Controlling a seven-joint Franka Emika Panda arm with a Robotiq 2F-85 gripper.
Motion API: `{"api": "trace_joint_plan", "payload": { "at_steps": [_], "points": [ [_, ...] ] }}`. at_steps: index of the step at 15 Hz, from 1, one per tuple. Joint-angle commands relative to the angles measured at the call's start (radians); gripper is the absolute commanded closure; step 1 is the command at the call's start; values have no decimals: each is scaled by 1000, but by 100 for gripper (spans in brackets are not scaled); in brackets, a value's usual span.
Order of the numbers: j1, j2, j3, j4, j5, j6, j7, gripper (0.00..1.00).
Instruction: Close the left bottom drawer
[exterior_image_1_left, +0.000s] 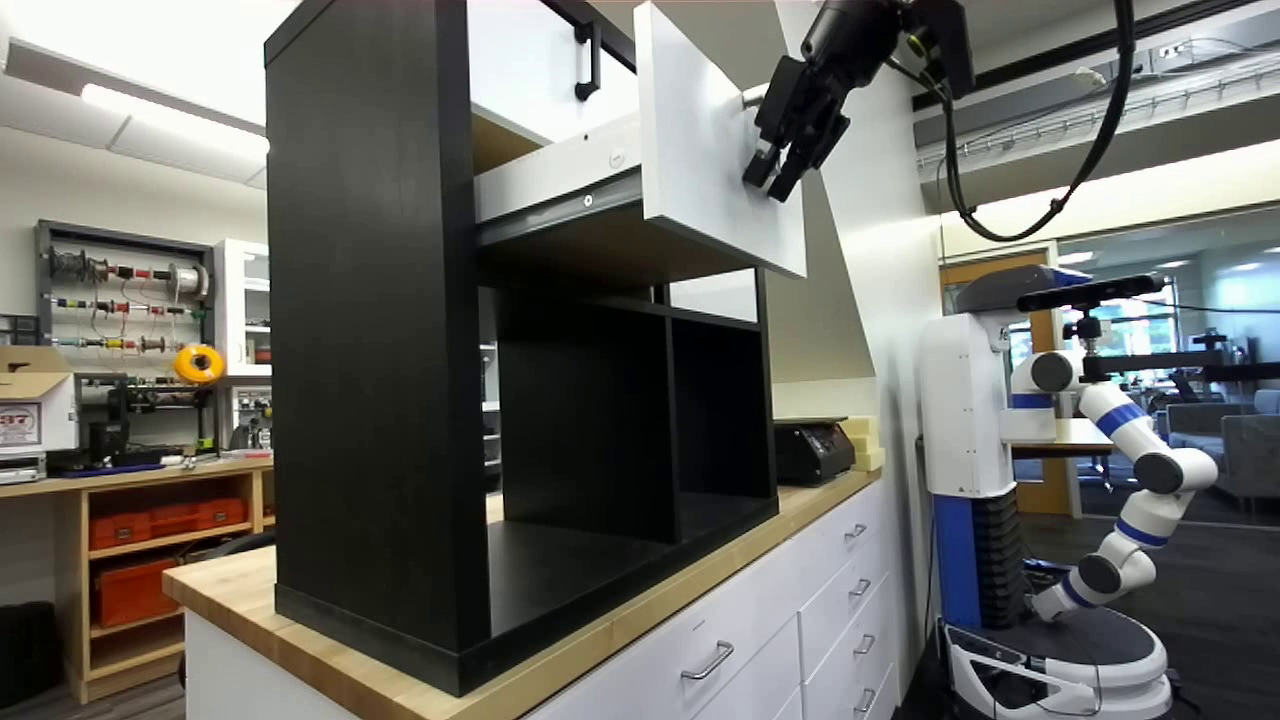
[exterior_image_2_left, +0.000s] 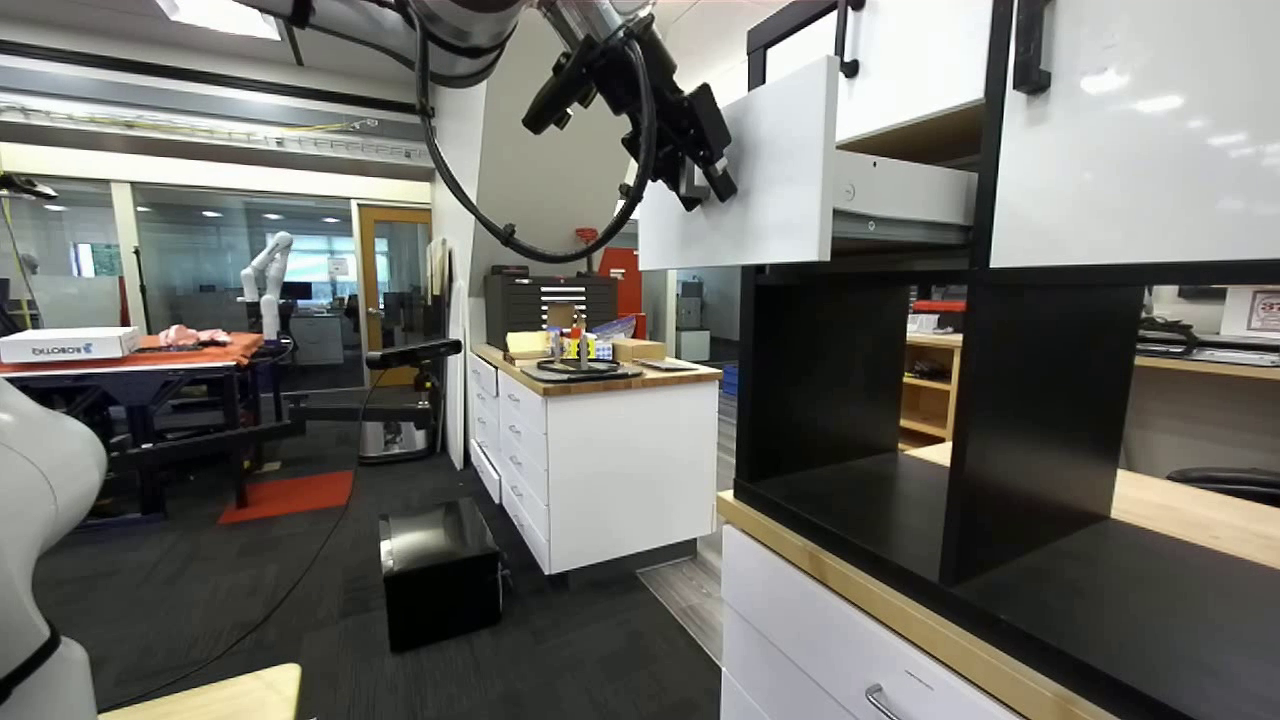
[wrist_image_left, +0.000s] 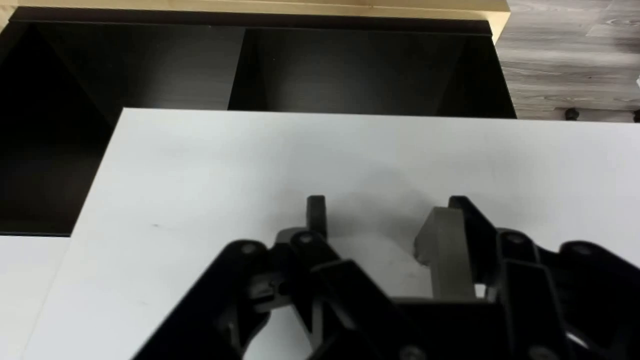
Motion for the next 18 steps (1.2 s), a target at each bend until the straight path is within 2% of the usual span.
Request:
{"api": "trace_joint_plan", "payload": {
  "at_steps": [1, 5, 7, 9, 18],
  "points": [
    [-11, -31, 14, 9, -23, -25, 9, 67],
    [-7, -59, 29, 8, -29, -28, 7, 93],
    [-6, -68, 39, 11, -30, -41, 12, 100],
    [-7, -73, 44, 12, -32, -61, 19, 96],
    [-10, -15, 46, 58, -42, -24, 29, 96]
  ]
}}
